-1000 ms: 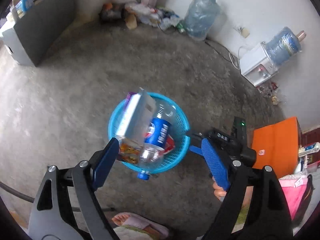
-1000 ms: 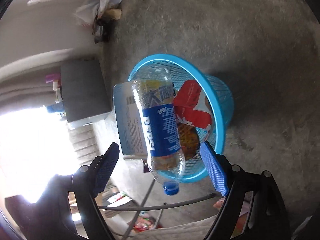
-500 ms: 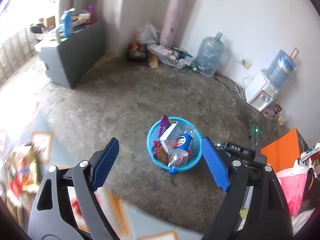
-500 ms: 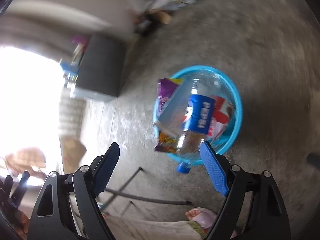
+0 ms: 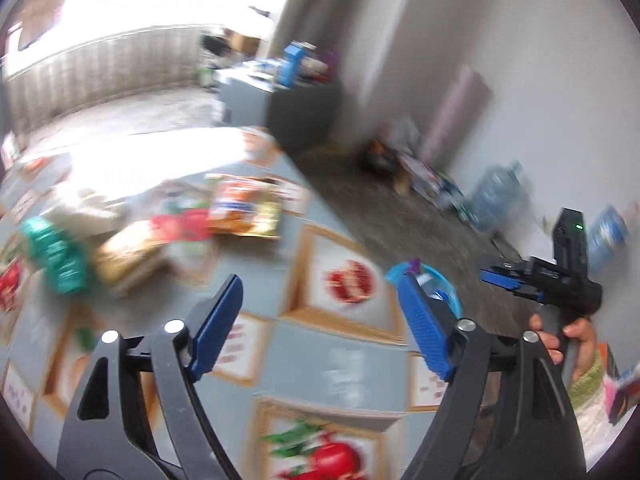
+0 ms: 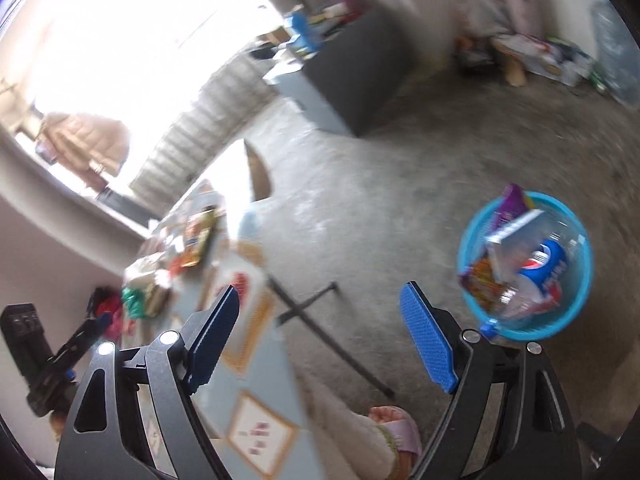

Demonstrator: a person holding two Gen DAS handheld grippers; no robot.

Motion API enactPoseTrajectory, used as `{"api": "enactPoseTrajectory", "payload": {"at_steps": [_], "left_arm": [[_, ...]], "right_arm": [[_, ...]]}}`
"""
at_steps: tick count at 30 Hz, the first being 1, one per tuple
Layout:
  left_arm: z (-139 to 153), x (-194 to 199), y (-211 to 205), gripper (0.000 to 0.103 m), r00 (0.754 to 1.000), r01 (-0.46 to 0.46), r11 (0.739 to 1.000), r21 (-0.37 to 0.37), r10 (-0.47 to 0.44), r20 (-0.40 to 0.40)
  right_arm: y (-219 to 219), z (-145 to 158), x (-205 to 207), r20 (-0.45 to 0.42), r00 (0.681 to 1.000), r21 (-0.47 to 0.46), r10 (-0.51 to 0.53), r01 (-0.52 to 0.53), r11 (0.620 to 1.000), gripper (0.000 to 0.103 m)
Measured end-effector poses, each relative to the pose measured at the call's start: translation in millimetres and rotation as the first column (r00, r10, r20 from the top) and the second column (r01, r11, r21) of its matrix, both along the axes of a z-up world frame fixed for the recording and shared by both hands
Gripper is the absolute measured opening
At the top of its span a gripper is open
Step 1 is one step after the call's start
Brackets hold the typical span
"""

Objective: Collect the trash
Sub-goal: 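Move both tools back over the table, then grasp the white cloth with the left tool while the right tool grasps the yellow snack bag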

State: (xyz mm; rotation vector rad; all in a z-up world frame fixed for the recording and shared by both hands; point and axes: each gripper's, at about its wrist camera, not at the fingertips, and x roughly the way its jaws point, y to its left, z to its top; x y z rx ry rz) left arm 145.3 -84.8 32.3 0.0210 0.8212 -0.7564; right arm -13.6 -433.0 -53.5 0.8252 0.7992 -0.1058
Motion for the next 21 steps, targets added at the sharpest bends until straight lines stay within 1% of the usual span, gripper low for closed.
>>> {"api": "enactPoseTrajectory", "payload": {"at_steps": [3, 7, 10, 12, 15, 16, 18, 19, 21], "left_arm": [[5, 11, 40, 0.069, 0.996, -0.088, 0.996, -0.019, 0.088, 0.020], [10, 39, 96, 0.067, 0.977, -0.208, 0.977, -0.047, 0.210, 0.027], [11, 67, 124, 0.067, 0.960, -0.276, 0.960, -0.053, 0.277, 0.022], [8, 90, 136, 0.067, 0.950, -0.309, 0.950, -0.042, 0.310, 0.022], [2, 121, 146, 0.067, 0.940, -0.341, 0.940, -0.027, 0.341, 0.016], [-2, 134, 148, 0.067, 0.940, -0.340, 0.940, -0.020, 0.340, 0.005], [-9, 159, 150, 0.067, 0.931, -0.364, 0.931, 0.001, 0.364, -0.018], [-11, 169, 154, 0.068, 0.932, -0.361, 0.933, -0.007, 0.360, -0.033], [-20, 189, 152, 0.070, 0.929, -0.367, 0.930, 0.017, 0.367, -0.053]], "right_arm": [[31, 16, 28, 0.035, 0.995, 0.003, 0.090, -0.090, 0.996, 0.081], [69, 31, 69, 0.047, 0.980, -0.019, 0.191, -0.190, 0.982, 0.081], [91, 38, 102, 0.041, 0.968, -0.019, 0.247, -0.247, 0.969, 0.081], [101, 36, 127, 0.030, 0.961, -0.013, 0.276, -0.276, 0.961, 0.081], [113, 23, 169, -0.015, 0.957, 0.002, 0.291, -0.291, 0.957, 0.080], [115, 17, 184, -0.036, 0.958, -0.003, 0.285, -0.285, 0.958, 0.080], [119, 7, 210, -0.083, 0.962, -0.033, 0.261, -0.265, 0.964, 0.078], [120, 2, 222, -0.102, 0.963, -0.048, 0.250, -0.256, 0.966, 0.078], [122, -6, 244, -0.140, 0.963, -0.072, 0.229, -0.240, 0.968, 0.074]]}}
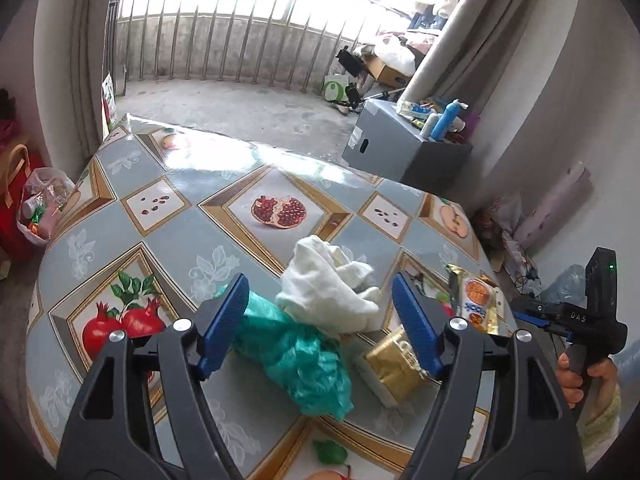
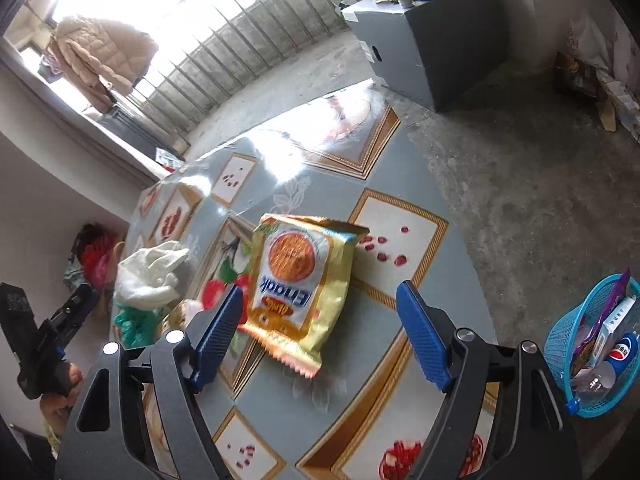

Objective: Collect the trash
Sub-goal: 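Grasp the white cloth with the left tool while the right tool grasps the yellow snack bag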

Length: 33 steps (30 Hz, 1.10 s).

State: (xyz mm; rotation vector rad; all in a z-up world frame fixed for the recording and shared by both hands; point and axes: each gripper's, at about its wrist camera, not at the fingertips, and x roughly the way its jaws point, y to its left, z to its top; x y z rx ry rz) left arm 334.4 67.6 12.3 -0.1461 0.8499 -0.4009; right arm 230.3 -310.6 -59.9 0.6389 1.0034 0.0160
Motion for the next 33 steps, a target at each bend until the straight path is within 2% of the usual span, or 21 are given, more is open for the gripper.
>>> {"api": "enactPoseTrajectory", "payload": {"at_steps": [3, 4, 6, 7, 9, 12, 15, 21, 29, 33], "left_arm": [[-17, 23, -5, 0.070, 1.000, -0.003, 0.999, 0.051, 0.005, -0.028], [-23, 28, -9, 0.070, 0.999, 0.001, 0.997, 0.082, 0.002, -0.032], [-33, 33, -14, 0.070, 1.000, 0.011, 0.992, 0.126, -0.007, -0.030], [-37, 34, -15, 0.067, 1.000, 0.012, 0.990, 0.140, -0.008, -0.030], [-43, 35, -19, 0.061, 0.999, 0.026, 0.989, 0.149, -0.022, -0.028], [-45, 32, -20, 0.047, 0.998, 0.046, 0.990, 0.130, -0.042, -0.037], [-47, 25, -25, 0.037, 0.998, 0.065, 0.989, 0.134, -0.061, -0.036], [-51, 0, -39, 0.029, 0.992, 0.124, 0.983, 0.136, -0.122, -0.028], [-53, -34, -43, 0.027, 0.987, 0.161, 0.980, 0.116, -0.158, -0.042], [-55, -65, -43, 0.027, 0.984, 0.176, 0.979, 0.103, -0.171, -0.059]], "right_arm": [[7, -12, 22, -0.039, 0.999, -0.032, -0.006, 0.005, 0.999, 0.068], [9, -13, 26, -0.028, 1.000, -0.036, -0.015, 0.014, 0.999, 0.067], [12, -13, 34, -0.022, 1.000, 0.002, -0.005, 0.005, 1.000, 0.054], [17, -13, 41, -0.025, 1.000, 0.022, -0.007, 0.007, 1.000, 0.051], [22, -16, 46, -0.029, 1.000, 0.052, 0.010, -0.008, 0.999, 0.037], [37, -18, 53, -0.026, 0.998, 0.066, 0.054, -0.053, 0.996, 0.030], [52, -19, 55, -0.025, 0.995, 0.079, 0.092, -0.090, 0.993, 0.028], [73, -19, 52, -0.018, 0.990, 0.104, 0.142, -0.140, 0.985, 0.027], [89, -16, 35, -0.018, 0.981, 0.072, 0.194, -0.192, 0.979, 0.027], [95, -16, 15, -0.020, 0.976, 0.059, 0.217, -0.215, 0.975, 0.027]]}}
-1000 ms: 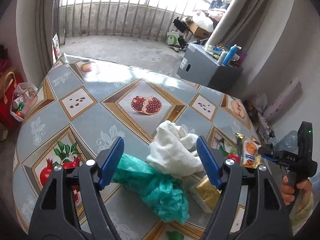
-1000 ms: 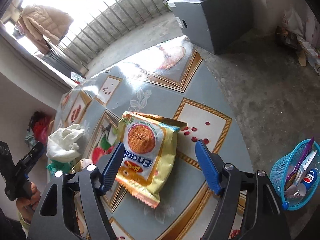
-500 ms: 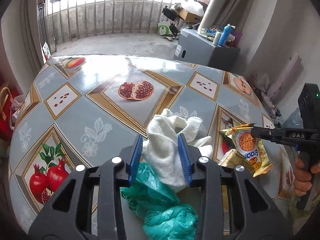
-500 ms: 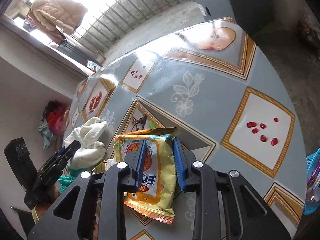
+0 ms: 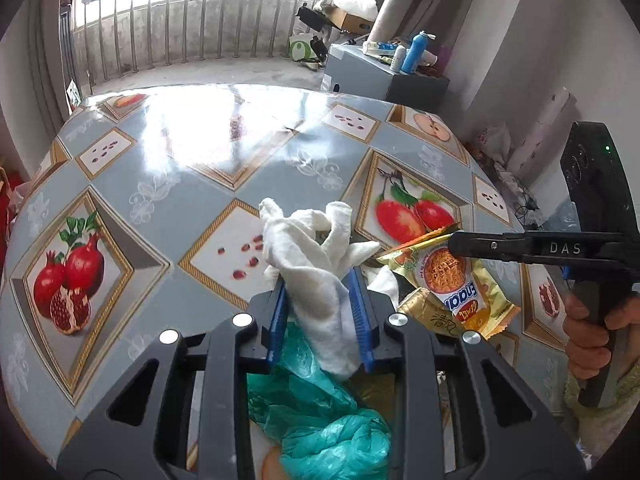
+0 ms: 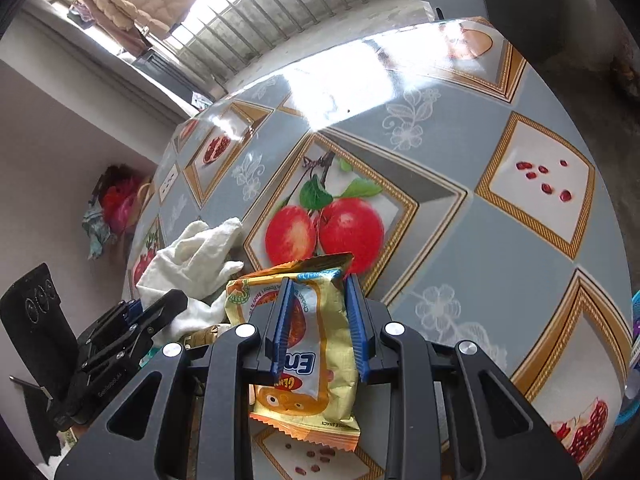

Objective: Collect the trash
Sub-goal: 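Grasp the white cloth with the left tool while the right tool grasps the yellow snack bag, then lift the cloth and snack bag and carry them toward the wastebasket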

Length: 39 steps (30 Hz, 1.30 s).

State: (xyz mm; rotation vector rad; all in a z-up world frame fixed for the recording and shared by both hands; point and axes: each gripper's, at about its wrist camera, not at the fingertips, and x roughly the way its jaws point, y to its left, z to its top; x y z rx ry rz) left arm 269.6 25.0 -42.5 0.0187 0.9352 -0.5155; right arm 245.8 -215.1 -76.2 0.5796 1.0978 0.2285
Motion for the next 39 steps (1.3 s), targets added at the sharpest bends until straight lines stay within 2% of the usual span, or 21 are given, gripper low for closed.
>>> {"api": "enactPoseTrajectory", "payload": {"at_steps": [8, 14, 18, 22, 27, 34, 37, 39], "left_arm": [[0, -70, 1, 0.027, 0.999, 0.030, 0.999, -0.021, -0.031, -0.037], [-2, -123, 8, 0.027, 0.996, 0.021, 0.997, -0.073, -0.027, -0.080], [-3, -144, 13, 0.027, 0.996, 0.006, 0.994, -0.105, -0.015, -0.087], [0, -147, 18, 0.028, 0.995, 0.002, 0.991, -0.133, -0.015, -0.097], [9, -138, 26, 0.033, 0.994, -0.005, 0.989, -0.146, -0.011, -0.105], [6, -123, 14, 0.034, 0.991, 0.020, 0.995, -0.093, -0.032, -0.133], [3, -120, 14, 0.033, 0.990, 0.015, 0.997, -0.079, -0.026, -0.142], [1, -120, 14, 0.032, 0.989, 0.008, 0.997, -0.073, -0.019, -0.146]], "right_arm": [[10, 3, -74, -0.002, 1.000, -0.031, 0.003, -0.003, 1.000, 0.027], [14, 4, -129, -0.004, 1.000, -0.052, -0.011, 0.011, 0.999, 0.027], [18, 5, -152, 0.009, 1.000, -0.092, -0.014, 0.015, 0.996, 0.027], [15, 7, -160, 0.012, 0.999, -0.095, -0.030, 0.031, 0.995, 0.026], [6, 11, -163, 0.022, 0.999, -0.075, -0.046, 0.048, 0.996, 0.021], [4, 10, -161, 0.024, 0.998, -0.060, -0.063, 0.065, 0.996, 0.020], [0, 8, -162, 0.005, 0.998, -0.045, -0.059, 0.059, 0.997, 0.021], [0, 6, -163, -0.010, 0.999, -0.045, -0.048, 0.047, 0.998, 0.030]]}}
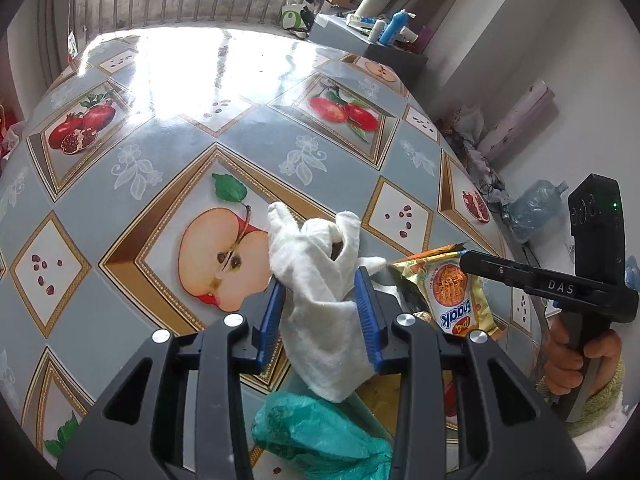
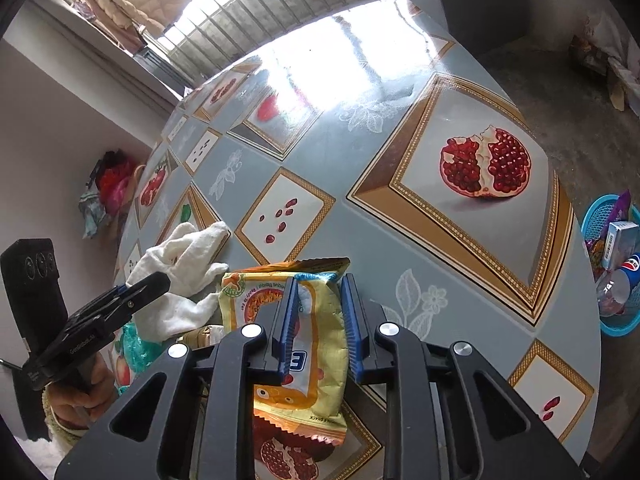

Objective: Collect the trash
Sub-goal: 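Lift the cloth and snack bag and carry them toward the wastebasket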

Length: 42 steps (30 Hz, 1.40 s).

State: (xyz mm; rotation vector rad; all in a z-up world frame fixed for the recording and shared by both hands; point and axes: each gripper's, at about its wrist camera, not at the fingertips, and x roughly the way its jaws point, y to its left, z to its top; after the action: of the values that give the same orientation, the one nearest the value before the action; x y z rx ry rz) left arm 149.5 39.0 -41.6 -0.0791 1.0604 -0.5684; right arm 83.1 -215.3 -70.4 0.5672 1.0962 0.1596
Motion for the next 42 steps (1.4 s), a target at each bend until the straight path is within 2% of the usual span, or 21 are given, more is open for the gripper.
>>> {"api": "enactPoseTrajectory", "payload": {"at_steps": [2, 5, 9, 15, 21, 32, 37, 42], "left_arm": [[-1, 0, 1, 0.032, 1.000, -0.002, 1.000, 0.006, 0.002, 0.003], [-1, -1, 1, 0.030, 1.000, -0.004, 1.000, 0.017, 0.004, 0.012], [0, -4, -1, 0.024, 1.000, -0.005, 1.000, 0.030, 0.005, 0.030], [2, -9, -1, 0.013, 0.998, -0.009, 0.999, 0.047, 0.006, 0.058], [14, -11, 3, 0.009, 0.995, -0.017, 0.999, 0.037, 0.014, 0.099], [59, -16, 4, 0.008, 0.978, -0.007, 1.000, -0.001, 0.007, 0.209], [81, -20, -14, 0.008, 0.967, 0.042, 0.999, -0.003, -0.040, 0.251], [103, -28, -55, 0.008, 0.949, 0.138, 0.990, 0.000, -0.132, 0.286]], "right_arm": [[3, -1, 0, -0.008, 1.000, -0.007, 0.012, -0.013, 1.000, 0.035], [8, 1, 0, -0.005, 1.000, -0.031, 0.030, -0.030, 0.999, 0.036], [25, 4, 0, 0.011, 0.998, -0.139, 0.065, -0.063, 0.988, 0.036], [41, 5, -3, 0.021, 0.994, -0.257, 0.103, -0.094, 0.962, 0.018], [35, 9, -6, 0.050, 0.995, -0.207, 0.083, -0.071, 0.976, 0.008], [10, 42, -20, 0.163, 0.987, -0.198, 0.002, 0.031, 0.980, 0.006], [-12, 62, -39, 0.238, 0.968, -0.165, -0.081, 0.122, 0.979, 0.006], [-54, 74, -69, 0.289, 0.939, -0.122, -0.187, 0.230, 0.965, 0.006]]}}
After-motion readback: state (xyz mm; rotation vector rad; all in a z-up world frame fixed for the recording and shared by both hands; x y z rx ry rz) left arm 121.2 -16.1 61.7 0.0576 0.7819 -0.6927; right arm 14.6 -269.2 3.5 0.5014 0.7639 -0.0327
